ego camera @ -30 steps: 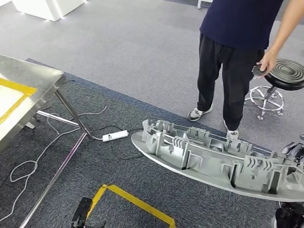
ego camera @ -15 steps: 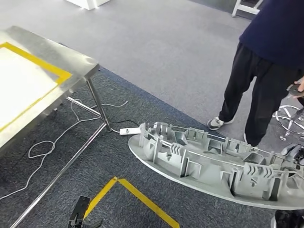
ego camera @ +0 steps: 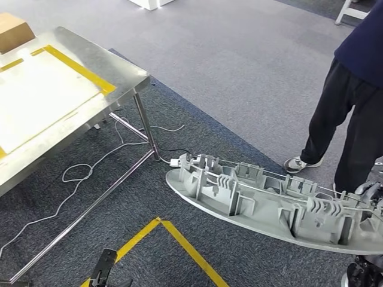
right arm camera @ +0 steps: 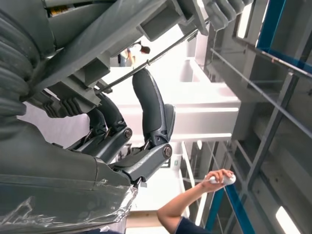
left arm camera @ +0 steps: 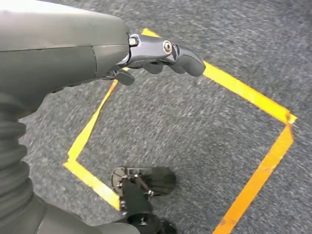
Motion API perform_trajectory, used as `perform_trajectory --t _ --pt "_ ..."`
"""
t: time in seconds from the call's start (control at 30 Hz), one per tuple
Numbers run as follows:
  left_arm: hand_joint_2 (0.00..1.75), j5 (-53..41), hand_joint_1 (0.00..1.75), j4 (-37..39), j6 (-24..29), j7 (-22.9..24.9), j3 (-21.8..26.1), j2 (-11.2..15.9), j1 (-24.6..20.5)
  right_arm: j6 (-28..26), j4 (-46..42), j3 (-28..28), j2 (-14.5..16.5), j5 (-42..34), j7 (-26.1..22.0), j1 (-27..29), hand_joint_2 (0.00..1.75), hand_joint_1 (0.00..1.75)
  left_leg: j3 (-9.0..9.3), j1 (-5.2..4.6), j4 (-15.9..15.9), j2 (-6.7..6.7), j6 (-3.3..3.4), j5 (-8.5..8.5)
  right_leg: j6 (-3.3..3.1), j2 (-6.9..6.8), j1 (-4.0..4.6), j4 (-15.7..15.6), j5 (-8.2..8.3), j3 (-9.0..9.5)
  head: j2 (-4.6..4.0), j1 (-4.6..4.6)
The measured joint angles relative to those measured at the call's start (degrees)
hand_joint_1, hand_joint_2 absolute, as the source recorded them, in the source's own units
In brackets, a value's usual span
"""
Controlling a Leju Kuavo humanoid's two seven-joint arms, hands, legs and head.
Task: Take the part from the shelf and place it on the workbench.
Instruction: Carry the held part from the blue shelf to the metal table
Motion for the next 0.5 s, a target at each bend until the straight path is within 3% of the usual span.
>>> perform_trajectory --t 0.07,0.13,0.17,0.2,0.23,0.3,0.37,0.43,0.5 --pt "1.75 -0.1 0.0 0.0 0.0 0.0 0.0 -0.1 0.1 0.0 0.0 0.0 0.0 0.0 0.0 0.2 1.75 1.75 -3.25 -0.13 6.8 3.14 -0.48 -3.64 -0.74 -1.68 0.22 0.0 -0.01 0.01 0.0 -0.43" --pt "1.75 -0.2 0.0 0.0 0.0 0.0 0.0 -0.2 0.1 0.0 0.0 0.0 0.0 0.2 0.1 0.5 1.75 1.75 -6.54 -0.08 13.8 4.24 -0.6 -6.28 -0.98 -3.15 0.44 0.0 -0.11 0.02 0.0 -0.46" --pt "1.75 -0.3 0.0 0.0 -0.1 0.1 0.0 -0.2 0.1 0.0 0.0 0.0 0.0 0.3 0.2 0.6 1.75 1.75 -6.96 -0.08 14.8 4.33 -0.57 -6.11 -1.02 -3.84 0.5 0.0 -0.15 0.04 0.0 -0.48" --pt "1.75 -0.3 0.0 0.0 -0.2 0.1 0.0 -0.2 0.2 0.0 0.0 0.1 0.0 0.4 0.4 0.6 1.75 1.75 -6.18 -0.09 13.5 4.43 -0.47 -4.89 -1.02 -4.51 0.54 0.0 -0.19 0.09 0.0 -0.48" --pt "1.75 -0.3 0.0 0.0 -0.2 0.2 0.0 -0.2 0.2 0.0 0.0 0.1 0.0 0.6 0.5 0.6 1.75 1.75 -4.35 -0.15 10.1 4.86 -0.29 -3.05 -0.97 -5.12 0.58 0.0 -0.24 0.18 0.0 -0.48" --pt "1.75 -0.2 0.0 0.0 -0.3 0.2 0.0 -0.2 0.1 -0.1 0.0 0.2 0.0 0.9 0.8 0.7 1.75 1.75 -0.03 -0.54 2.2 7.17 0.22 -0.16 -0.66 -6.26 0.84 0.1 -0.47 0.37 0.0 -0.53" --pt "1.75 0.5 0.0 0.0 -0.4 0.2 0.2 -0.4 0.0 -0.2 0.0 0.3 0.0 1.2 0.9 0.7 1.75 1.75 1.75 -0.92 -1.6 8.55 0.73 0.38 -0.15 -7.28 1.22 0.1 -0.7 0.52 0.0 -0.48" --pt "1.75 1.3 0.0 0.0 -0.5 0.1 0.6 -0.6 0.2 -0.4 0.0 0.5 0.0 1.5 1.0 0.8 1.75 1.75 1.68 -0.88 -1.9 7.42 1.3 0.41 0.43 -8.33 1.3 -0.1 -0.88 0.71 0.0 -0.39" --pt "1.75 1.6 0.0 0.0 -0.5 0.1 1.0 -0.7 0.4 -0.5 0.0 0.7 0.0 1.7 1.0 0.9 1.75 1.75 1.88 -0.56 -2.2 6.16 1.93 0.6 1.06 -7.07 1.11 1.3 -2.05 0.29 0.01 -0.19"
